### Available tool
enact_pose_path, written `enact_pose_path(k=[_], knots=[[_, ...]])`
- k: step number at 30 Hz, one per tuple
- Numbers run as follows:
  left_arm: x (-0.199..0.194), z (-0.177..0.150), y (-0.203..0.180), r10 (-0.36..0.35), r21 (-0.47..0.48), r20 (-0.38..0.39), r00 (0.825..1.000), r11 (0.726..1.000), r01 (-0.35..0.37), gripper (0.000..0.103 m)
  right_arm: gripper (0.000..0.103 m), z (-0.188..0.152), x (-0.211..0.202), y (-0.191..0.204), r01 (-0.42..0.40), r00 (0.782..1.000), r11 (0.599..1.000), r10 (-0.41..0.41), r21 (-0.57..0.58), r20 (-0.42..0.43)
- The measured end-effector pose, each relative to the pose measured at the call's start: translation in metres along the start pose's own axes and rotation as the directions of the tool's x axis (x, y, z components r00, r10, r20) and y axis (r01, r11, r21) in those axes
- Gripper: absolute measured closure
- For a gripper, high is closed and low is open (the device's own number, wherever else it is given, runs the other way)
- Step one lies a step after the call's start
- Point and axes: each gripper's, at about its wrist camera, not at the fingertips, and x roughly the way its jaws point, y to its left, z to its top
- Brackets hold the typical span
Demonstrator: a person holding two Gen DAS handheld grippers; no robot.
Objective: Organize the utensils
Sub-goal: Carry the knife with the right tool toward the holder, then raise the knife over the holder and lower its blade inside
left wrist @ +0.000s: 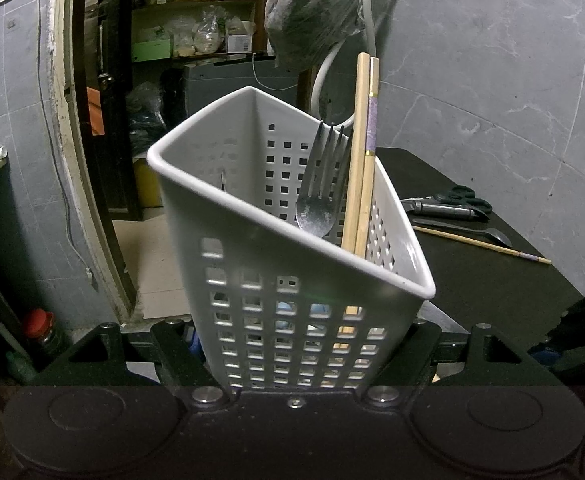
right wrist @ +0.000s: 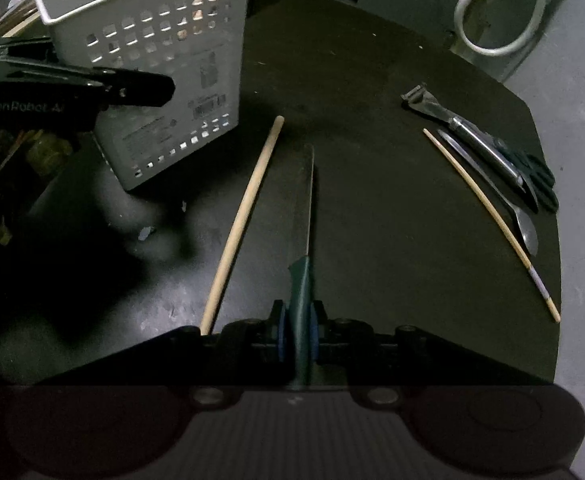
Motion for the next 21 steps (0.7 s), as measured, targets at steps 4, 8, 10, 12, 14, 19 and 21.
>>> enact_pose_path(k=[4, 8, 10, 12, 14, 19, 21], knots=[[0.0, 0.0, 0.0, -0.001, -0.001, 0.001, 1.0, 1.0, 0.001, 0.025, 0.09, 0.003, 0.002, 0.005, 0.01, 1.0, 0.999, -0.01, -0.033, 0.016], [0.0, 0.0, 0.0, -0.002, -0.005, 0.004, 1.0, 1.0, 0.002, 0.025, 0.091, 0.0, -0.001, 0.01, 0.037, 0.999, 0.997, -0.035, -0.069, 0.03], [0.0, -0.001, 0.0, -0.002, -0.008, 0.008, 1.0, 1.0, 0.002, 0.025, 0.091, 0.0, -0.001, 0.01, 0.06, 0.998, 0.994, -0.057, -0.089, 0.036], [0.0, -0.001, 0.001, -0.004, -0.008, 0.011, 1.0, 1.0, 0.004, 0.025, 0.091, 0.0, -0.006, 0.01, 0.087, 0.996, 0.989, -0.083, -0.118, 0.042], [0.0, -0.002, 0.001, -0.006, -0.004, 0.014, 1.0, 1.0, 0.006, 0.025, 0.091, 0.0, -0.01, 0.008, 0.107, 0.994, 0.985, -0.102, -0.136, 0.046], [0.001, -0.004, 0.003, -0.013, -0.012, 0.024, 1.0, 1.0, 0.014, 0.025, 0.091, 0.004, -0.025, 0.008, 0.175, 0.985, 0.952, -0.167, -0.251, 0.052], [0.002, -0.005, 0.003, -0.02, -0.019, 0.028, 0.999, 1.0, 0.02, 0.025, 0.091, 0.006, -0.033, 0.011, 0.203, 0.979, 0.926, -0.196, -0.317, 0.054]])
